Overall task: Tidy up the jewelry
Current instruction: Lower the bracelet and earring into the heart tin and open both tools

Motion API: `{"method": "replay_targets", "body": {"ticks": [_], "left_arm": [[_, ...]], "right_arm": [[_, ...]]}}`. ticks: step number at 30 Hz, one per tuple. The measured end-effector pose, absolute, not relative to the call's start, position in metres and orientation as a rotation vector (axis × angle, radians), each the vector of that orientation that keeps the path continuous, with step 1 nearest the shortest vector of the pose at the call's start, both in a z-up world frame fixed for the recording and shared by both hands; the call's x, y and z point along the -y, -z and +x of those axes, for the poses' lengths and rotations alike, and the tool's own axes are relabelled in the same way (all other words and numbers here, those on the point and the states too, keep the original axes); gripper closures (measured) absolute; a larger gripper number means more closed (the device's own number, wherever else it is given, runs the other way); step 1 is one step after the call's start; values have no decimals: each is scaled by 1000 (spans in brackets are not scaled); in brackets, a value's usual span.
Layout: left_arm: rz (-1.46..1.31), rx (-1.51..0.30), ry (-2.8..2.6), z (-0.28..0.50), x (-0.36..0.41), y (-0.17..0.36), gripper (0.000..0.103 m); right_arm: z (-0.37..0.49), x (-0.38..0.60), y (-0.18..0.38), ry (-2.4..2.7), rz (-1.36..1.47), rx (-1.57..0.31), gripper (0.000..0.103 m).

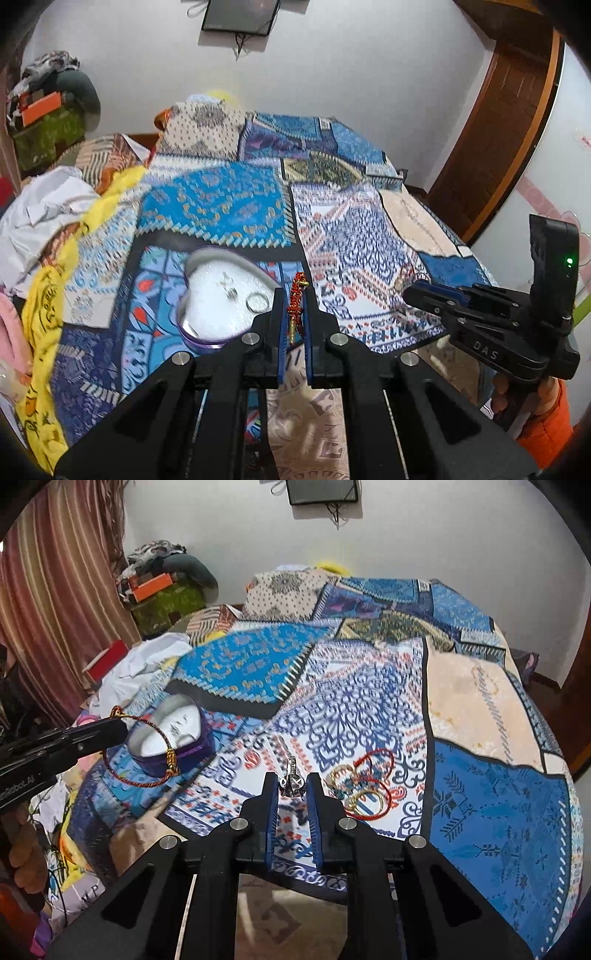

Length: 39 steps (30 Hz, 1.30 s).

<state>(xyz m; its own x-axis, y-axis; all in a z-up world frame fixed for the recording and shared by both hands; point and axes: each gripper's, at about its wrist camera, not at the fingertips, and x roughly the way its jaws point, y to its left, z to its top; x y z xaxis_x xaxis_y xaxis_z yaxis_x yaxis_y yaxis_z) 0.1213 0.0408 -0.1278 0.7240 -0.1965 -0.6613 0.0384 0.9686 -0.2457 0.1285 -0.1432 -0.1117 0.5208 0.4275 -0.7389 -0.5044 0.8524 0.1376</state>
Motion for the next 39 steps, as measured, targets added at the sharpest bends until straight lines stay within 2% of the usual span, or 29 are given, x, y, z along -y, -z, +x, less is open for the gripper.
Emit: {"method": "replay_targets", "body": {"ticks": [9, 18, 39], "left_arm": [[-194, -651, 92, 111, -56, 96, 97], [-205, -625, 47, 113, -77, 94, 97], [-260, -772, 52, 140, -102, 163, 97]], "right_arm": [[118, 128, 86, -598, -85, -786, 89], [116, 100, 73, -662, -93, -745, 89], [139, 38, 113, -769, -156, -857, 89]]}}
